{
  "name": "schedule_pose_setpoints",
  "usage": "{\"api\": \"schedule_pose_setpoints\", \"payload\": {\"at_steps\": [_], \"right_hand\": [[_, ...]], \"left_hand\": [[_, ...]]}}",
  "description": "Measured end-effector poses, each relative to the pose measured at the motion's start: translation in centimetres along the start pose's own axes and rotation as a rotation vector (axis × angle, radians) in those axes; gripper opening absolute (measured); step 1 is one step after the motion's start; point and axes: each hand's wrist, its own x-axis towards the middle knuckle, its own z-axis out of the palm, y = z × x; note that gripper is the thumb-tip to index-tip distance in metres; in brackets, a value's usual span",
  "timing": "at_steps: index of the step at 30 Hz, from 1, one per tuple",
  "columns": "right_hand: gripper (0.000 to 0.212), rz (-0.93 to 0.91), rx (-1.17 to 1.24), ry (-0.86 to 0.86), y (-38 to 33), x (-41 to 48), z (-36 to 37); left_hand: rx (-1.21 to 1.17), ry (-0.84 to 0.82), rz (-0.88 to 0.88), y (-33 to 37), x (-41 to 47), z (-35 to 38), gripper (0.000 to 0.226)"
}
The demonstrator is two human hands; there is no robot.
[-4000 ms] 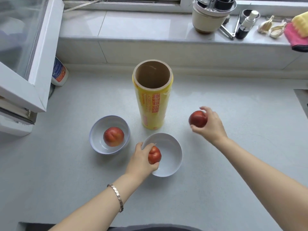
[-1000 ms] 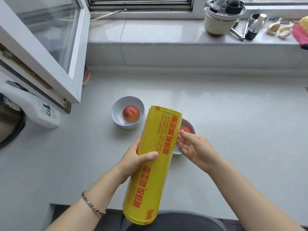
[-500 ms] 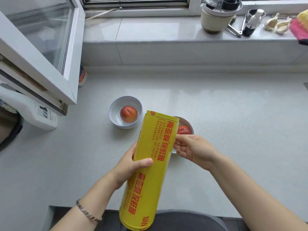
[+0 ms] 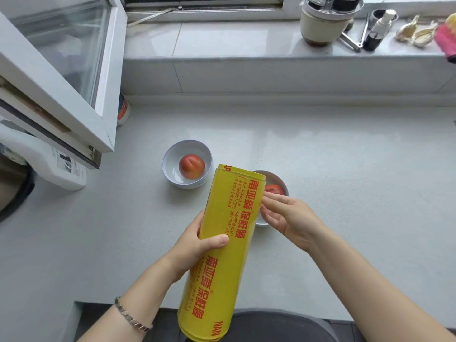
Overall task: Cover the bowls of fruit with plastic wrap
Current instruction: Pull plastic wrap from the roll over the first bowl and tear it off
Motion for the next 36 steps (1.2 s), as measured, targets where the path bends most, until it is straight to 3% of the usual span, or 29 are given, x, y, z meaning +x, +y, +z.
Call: {"api": "schedule_pose_setpoints", "payload": {"at_steps": [11, 16, 19, 24, 26, 28, 31, 36], "right_hand": [[0.032, 0.069, -0.005, -0.042, -0.8, -0.4, 0.3], [0.015, -0.088, -0.199, 0.056, -0.5, -1.1, 0.8], [0.02, -0.199, -0.237, 0.107, 0.0, -1.8, 1.0], [0.03, -0.209, -0.24, 0.1, 1.2, -1.9, 1.6], [0.021, -0.205, -0.255, 0.05, 1.4, -1.8, 1.7], [0.007, -0.247, -0.418, 0.051, 1.7, -1.7, 1.5], [0.005, -0.321, -0.579, 0.133, 2.4, -1.4, 1.2], [0.01, -0.427, -0.454, 0.121, 3.1, -1.5, 1.2]], "left_hand": [[0.04, -0.044, -0.022, 0.2, -0.4, -0.2, 0.107], [-0.015, 0.052, -0.042, -0.4, -0.2, 0.0, 0.107], [-0.057, 0.146, -0.06, -0.7, -0.2, 0.0, 0.101], [-0.006, 0.195, -0.049, -0.4, -0.3, 0.6, 0.087], [0.02, 0.211, -0.042, 0.0, -0.3, 0.8, 0.088], [0.021, 0.223, -0.035, 0.4, -0.2, 0.7, 0.089], [0.012, 0.228, -0.031, 1.0, -0.1, 0.7, 0.089], [0.02, 0.259, -0.03, 1.4, -0.4, 1.0, 0.091]]}}
